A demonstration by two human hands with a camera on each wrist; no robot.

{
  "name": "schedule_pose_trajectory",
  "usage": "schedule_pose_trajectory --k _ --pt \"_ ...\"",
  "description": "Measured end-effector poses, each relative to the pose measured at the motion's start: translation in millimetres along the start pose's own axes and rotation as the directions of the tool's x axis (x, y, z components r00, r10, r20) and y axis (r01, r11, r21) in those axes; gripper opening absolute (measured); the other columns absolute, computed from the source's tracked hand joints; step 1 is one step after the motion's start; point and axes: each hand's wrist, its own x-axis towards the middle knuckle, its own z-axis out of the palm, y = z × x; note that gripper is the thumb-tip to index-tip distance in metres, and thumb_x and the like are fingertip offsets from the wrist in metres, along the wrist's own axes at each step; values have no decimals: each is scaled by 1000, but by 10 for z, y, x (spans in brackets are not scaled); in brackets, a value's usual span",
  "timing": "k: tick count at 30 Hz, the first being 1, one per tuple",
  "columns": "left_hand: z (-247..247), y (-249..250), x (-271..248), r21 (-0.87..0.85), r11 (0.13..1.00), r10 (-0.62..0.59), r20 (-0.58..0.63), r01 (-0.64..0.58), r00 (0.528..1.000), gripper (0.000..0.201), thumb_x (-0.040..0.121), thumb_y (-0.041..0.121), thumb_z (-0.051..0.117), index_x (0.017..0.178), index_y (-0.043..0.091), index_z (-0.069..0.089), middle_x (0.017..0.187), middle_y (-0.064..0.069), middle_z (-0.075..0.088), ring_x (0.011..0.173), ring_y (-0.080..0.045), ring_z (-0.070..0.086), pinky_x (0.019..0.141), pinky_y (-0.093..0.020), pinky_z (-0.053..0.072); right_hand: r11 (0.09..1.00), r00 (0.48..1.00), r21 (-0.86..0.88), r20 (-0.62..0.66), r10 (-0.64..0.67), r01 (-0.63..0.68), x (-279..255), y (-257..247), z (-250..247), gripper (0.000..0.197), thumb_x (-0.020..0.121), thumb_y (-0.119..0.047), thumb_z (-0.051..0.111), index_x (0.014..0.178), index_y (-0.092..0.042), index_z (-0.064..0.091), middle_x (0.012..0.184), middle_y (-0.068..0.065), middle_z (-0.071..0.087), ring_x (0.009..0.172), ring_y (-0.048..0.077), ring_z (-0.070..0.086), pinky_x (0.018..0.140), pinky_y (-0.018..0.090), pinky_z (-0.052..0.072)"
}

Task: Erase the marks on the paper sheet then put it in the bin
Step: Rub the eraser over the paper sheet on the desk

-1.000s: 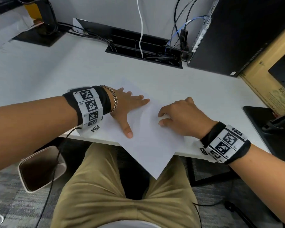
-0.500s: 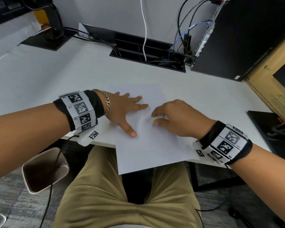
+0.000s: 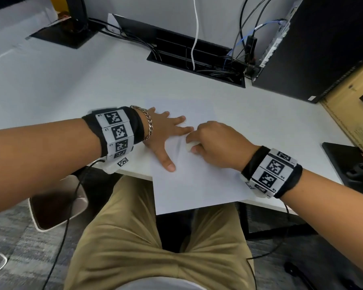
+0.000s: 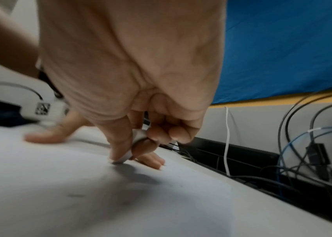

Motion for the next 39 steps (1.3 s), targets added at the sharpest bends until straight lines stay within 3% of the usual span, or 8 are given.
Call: schedule_pose_trajectory --k 3,8,12,18,24,29,34,39 --pt "6 -16 -2 -9 1000 2 -6 -2 1000 137 57 99 63 158 55 -19 171 14 -24 161 -31 -10 124 -69 -1 999 999 -36 -37 14 -16 39 -4 -26 25 98 -29 62 122 -23 69 103 3 65 101 28 61 76 35 47" --pt "9 -22 13 -1 1000 -2 1 2 1000 141 50 103 58 157 56 -22 171 14 -25 161 -33 -9 123 -71 0 990 992 -83 71 -106 111 -73 -127 -37 21 99 -29 59 112 -21 72 100 2 63 97 27 61 77 41 53" --pt "-11 0 -7 11 1000 -6 1 5 1000 136 55 100 60 158 55 -17 171 13 -24 161 -32 -8 124 -70 0 996 1000 -90 -4 -18 17 59 -53 -84 26 97 -30 62 120 -22 70 108 5 66 103 30 62 76 34 45" --pt "-6 3 -16 14 1000 -12 6 12 1000 137 55 100 60 157 56 -22 171 13 -25 161 -34 -9 123 -72 -1 965 985 -197 29 -168 171 -106 -164 -23 12 94 -20 62 94 -16 72 94 3 60 83 29 58 70 42 53" --pt "-10 6 -20 9 1000 -20 9 20 1000 137 53 102 59 156 58 -20 171 15 -25 161 -31 -9 123 -72 0 978 990 -158 -25 -141 136 -23 -135 -55 16 96 -21 60 105 -17 73 101 3 64 92 27 58 79 44 52" --pt "-7 8 -14 28 999 -30 10 30 999 139 54 102 59 157 56 -22 170 15 -26 161 -31 -9 123 -71 0 956 971 -178 73 -226 235 -142 -127 -75 21 98 -22 62 116 -20 73 103 3 61 93 27 59 79 40 50" --pt "-30 19 -29 24 999 -28 21 27 999 137 55 101 60 156 56 -20 170 16 -26 161 -31 -9 123 -71 0 971 980 -138 -6 -200 197 -19 -137 -86 23 96 -18 64 118 -21 72 115 2 65 99 28 59 84 39 48" --pt "-22 21 -21 42 998 -44 24 43 999 138 57 101 60 157 54 -23 170 15 -28 161 -31 -10 123 -71 1 950 962 -155 93 -258 270 -197 -108 -79 28 98 -21 63 125 -23 71 105 3 64 99 27 59 83 39 49"
